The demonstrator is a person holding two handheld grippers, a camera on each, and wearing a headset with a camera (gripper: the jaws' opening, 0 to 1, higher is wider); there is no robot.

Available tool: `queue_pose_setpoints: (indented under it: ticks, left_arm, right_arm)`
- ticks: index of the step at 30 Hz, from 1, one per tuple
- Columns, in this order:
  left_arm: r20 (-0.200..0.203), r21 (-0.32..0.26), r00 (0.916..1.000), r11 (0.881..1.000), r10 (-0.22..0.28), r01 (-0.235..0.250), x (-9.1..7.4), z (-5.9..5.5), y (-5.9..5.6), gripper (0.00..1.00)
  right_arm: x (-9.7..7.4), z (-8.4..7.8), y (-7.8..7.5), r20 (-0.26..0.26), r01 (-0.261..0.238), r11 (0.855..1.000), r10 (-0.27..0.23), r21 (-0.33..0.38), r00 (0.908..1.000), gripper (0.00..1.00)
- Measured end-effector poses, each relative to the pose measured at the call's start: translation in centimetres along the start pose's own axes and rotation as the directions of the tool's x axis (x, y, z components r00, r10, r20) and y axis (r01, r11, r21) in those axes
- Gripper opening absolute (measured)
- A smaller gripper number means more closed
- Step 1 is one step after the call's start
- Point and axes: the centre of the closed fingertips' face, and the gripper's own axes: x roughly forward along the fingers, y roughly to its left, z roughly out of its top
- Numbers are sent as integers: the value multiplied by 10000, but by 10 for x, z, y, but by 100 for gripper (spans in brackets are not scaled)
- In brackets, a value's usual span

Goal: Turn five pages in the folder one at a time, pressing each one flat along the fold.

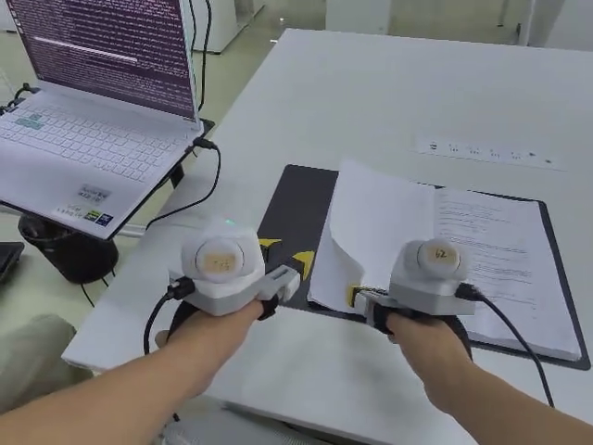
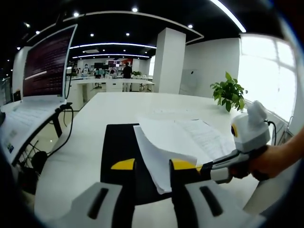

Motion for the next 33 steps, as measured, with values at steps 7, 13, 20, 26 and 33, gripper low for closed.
queue_pose_setpoints:
  ticks: [7,13,20,26,33]
  left_arm:
    - [-219,-17,9998,10000,25,-25,1,-12,2,26]
    - [-418,20,9991,10000,2,-1,4,-19,2,26]
    - [-516,85,9986,9999,-99,104,9,-20,-2,25]
    - [-606,196,9977,9993,-304,316,17,-21,-10,25]
    - [-771,370,9950,9970,-643,673,30,-24,-25,25]
  right_arm:
    - [7,-7,-3,-185,91,9999,-92,-70,9998,0]
    - [9,-11,2,-326,-237,9997,238,32,9992,0]
    - [9,-12,5,-251,-323,9995,322,-47,9992,4]
    - [2,-11,11,-131,-668,9977,668,-53,9977,8]
    - [-11,-7,6,119,-795,9968,795,-21,9968,8]
